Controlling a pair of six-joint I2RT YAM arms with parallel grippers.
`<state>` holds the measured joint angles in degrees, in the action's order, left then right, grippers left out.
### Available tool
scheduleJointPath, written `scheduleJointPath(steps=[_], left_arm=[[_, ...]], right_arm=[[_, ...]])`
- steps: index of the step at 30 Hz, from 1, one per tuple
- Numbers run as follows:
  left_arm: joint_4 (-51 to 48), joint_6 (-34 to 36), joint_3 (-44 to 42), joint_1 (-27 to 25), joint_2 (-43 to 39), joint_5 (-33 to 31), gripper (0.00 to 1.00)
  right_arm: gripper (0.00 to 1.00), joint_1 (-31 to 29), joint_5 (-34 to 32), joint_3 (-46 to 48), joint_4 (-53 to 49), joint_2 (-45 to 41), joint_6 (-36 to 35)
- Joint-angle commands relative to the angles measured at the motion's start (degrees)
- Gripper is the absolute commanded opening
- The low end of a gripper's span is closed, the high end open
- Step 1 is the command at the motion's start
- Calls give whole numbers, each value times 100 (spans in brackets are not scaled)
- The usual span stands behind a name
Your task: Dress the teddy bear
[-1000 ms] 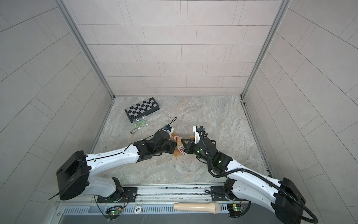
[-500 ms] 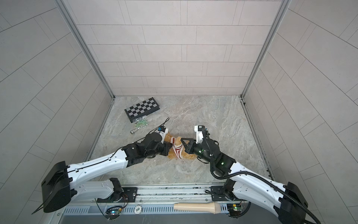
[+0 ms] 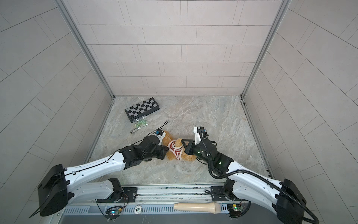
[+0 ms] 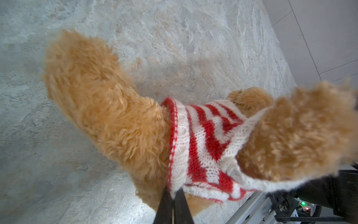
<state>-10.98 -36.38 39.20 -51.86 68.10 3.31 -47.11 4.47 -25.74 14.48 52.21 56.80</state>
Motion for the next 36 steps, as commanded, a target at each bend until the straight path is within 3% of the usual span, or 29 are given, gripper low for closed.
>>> scheduleJointPath(steps=[1,12,24,31,36], left_arm=[[72,56,179,26,221,64,0],[-72,129,201,65,238,45,0],[-711,149,116,73,-732,-11,0],[-1302,173,492,79,-1377,-301,0],[-1033,254,549,201,-1059,-310,0]], right_arm=[[0,-33,-276,94,326,81,-171],[0,96,-1044,456,-453,-531,-428],[0,-25,-34,-291,-282,-644,-1164],[0,-44,106,-683,-574,-629,-579],[0,27,-180,-394,-703,-267,-141]])
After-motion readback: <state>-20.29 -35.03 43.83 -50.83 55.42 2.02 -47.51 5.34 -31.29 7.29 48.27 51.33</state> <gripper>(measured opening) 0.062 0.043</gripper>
